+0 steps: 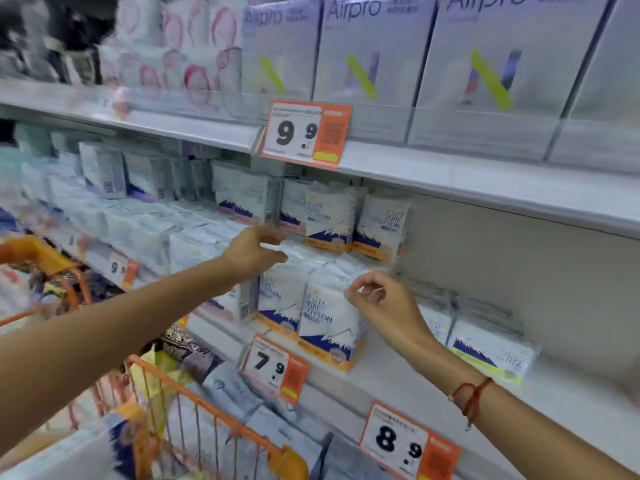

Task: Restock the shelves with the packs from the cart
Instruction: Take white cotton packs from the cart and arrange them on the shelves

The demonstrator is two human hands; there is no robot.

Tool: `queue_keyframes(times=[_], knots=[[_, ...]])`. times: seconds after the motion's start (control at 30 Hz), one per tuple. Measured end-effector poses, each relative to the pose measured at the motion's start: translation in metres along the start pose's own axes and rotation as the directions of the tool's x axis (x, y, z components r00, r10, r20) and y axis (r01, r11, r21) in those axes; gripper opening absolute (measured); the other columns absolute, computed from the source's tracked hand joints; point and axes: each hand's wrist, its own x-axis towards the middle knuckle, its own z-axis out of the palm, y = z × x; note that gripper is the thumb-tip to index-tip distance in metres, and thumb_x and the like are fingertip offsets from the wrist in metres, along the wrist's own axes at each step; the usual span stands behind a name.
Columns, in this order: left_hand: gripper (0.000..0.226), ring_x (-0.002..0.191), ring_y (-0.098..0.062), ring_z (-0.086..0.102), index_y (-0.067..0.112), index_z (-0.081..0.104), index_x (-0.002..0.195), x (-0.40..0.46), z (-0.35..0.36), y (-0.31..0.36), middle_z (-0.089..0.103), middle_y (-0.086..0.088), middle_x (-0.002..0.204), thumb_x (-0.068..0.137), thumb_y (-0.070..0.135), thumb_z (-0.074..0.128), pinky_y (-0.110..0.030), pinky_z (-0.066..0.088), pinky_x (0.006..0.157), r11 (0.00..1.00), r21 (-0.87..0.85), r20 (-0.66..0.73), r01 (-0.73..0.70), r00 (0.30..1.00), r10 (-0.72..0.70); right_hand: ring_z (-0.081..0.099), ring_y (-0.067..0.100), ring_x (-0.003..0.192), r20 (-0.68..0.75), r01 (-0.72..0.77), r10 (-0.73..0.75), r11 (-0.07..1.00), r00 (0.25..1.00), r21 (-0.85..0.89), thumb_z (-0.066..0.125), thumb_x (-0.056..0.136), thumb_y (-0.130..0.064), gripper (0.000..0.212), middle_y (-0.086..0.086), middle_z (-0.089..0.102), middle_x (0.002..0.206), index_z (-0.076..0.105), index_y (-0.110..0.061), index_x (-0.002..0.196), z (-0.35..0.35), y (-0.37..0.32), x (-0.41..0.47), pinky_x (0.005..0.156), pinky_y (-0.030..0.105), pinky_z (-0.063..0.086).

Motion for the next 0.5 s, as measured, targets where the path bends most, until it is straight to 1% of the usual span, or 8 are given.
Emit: queue_keyframes(times=[0.03, 0.1, 0.17, 0.23, 0.33, 0.4, 0.43, 0.5], knots=[[0.033, 0.107, -0.02, 0.057, 0.01, 0.059, 0.12, -0.015, -0.011, 0.0, 0.059, -0.003, 0.12, 0.087, 0.009, 0.065, -0.025, 0.043, 0.081, 1.0, 0.016, 0.011, -0.023, 1.0, 0.023, 0.047, 0.011, 0.067, 0.065, 0.007, -0.008, 1.0, 0.998, 0.008, 0.066, 0.087, -0.016, 0.005, -0.002, 0.053, 0.077, 0.065, -0.011, 0.087, 0.008, -0.007, -0.013, 0.066, 0.023, 0.041], [0.023, 0.095, -0.014, 0.058, 0.014, 0.063, 0.11, -0.043, -0.032, -0.002, 0.063, 0.001, 0.108, 0.088, 0.008, 0.063, -0.018, 0.044, 0.068, 0.996, 0.069, 0.036, -0.06, 0.998, 0.058, 0.052, 0.011, 0.068, 0.206, 0.028, -0.032, 0.999, 0.978, 0.026, 0.065, 0.088, -0.018, 0.005, -0.001, 0.059, 0.078, 0.066, -0.013, 0.087, 0.025, -0.021, -0.036, 0.07, 0.028, 0.047], [0.014, 0.085, -0.01, 0.06, 0.02, 0.065, 0.099, -0.074, -0.053, -0.009, 0.066, 0.006, 0.096, 0.089, 0.01, 0.063, -0.012, 0.044, 0.062, 0.985, 0.148, 0.101, -0.086, 0.992, 0.072, 0.055, 0.005, 0.067, 0.348, 0.06, -0.072, 0.997, 0.935, 0.046, 0.065, 0.088, -0.02, 0.004, -0.001, 0.062, 0.082, 0.065, -0.016, 0.088, 0.042, -0.035, -0.057, 0.069, 0.022, 0.048], [0.01, 0.081, -0.004, 0.062, 0.021, 0.066, 0.098, -0.105, -0.072, -0.021, 0.066, 0.01, 0.095, 0.09, 0.017, 0.062, -0.01, 0.045, 0.065, 0.964, 0.247, 0.201, -0.1, 0.978, 0.05, 0.054, -0.001, 0.063, 0.468, 0.089, -0.105, 0.994, 0.877, 0.057, 0.064, 0.089, -0.02, 0.003, -0.003, 0.061, 0.082, 0.064, -0.017, 0.09, 0.06, -0.044, -0.074, 0.066, 0.016, 0.047], [0.01, 0.082, 0.006, 0.059, 0.024, 0.065, 0.1, -0.152, -0.092, -0.046, 0.064, 0.016, 0.094, 0.091, 0.024, 0.061, -0.015, 0.046, 0.073, 0.924, 0.37, 0.294, -0.1, 0.956, -0.014, 0.057, 0.006, 0.07, 0.603, 0.116, -0.098, 0.993, 0.792, 0.01, 0.062, 0.09, -0.025, 0.002, -0.007, 0.061, 0.086, 0.064, -0.025, 0.091, 0.09, -0.053, -0.094, 0.073, 0.026, 0.05], [0.01, 0.085, 0.004, 0.06, 0.025, 0.065, 0.1, -0.178, -0.1, -0.068, 0.062, 0.016, 0.093, 0.092, 0.025, 0.059, -0.014, 0.047, 0.075, 0.888, 0.454, 0.299, -0.073, 0.951, -0.075, 0.059, 0.01, 0.073, 0.69, 0.119, -0.069, 0.993, 0.721, -0.025, 0.061, 0.091, -0.026, 0.004, -0.006, 0.061, 0.089, 0.064, -0.024, 0.093, 0.111, -0.055, -0.108, 0.073, 0.029, 0.05], [0.011, 0.09, -0.003, 0.062, 0.023, 0.065, 0.102, -0.189, -0.104, -0.08, 0.062, 0.014, 0.095, 0.093, 0.025, 0.058, -0.017, 0.049, 0.078, 0.869, 0.491, 0.288, -0.053, 0.952, -0.105, 0.06, 0.012, 0.078, 0.728, 0.133, -0.054, 0.99, 0.683, -0.051, 0.06, 0.091, -0.027, 0.007, -0.004, 0.062, 0.092, 0.064, -0.023, 0.096, 0.122, -0.054, -0.114, 0.075, 0.03, 0.051], [0.018, 0.097, -0.01, 0.062, 0.022, 0.064, 0.11, -0.205, -0.108, -0.103, 0.063, 0.01, 0.104, 0.094, 0.026, 0.055, -0.028, 0.05, 0.085, 0.814, 0.582, 0.231, 0.004, 0.958, -0.169, 0.062, 0.018, 0.09, 0.781, 0.187, -0.028, 0.976, 0.624, -0.115, 0.059, 0.092, -0.026, 0.014, 0.001, 0.065, 0.102, 0.064, -0.02, 0.104, 0.145, -0.05, -0.126, 0.082, 0.035, 0.051]])
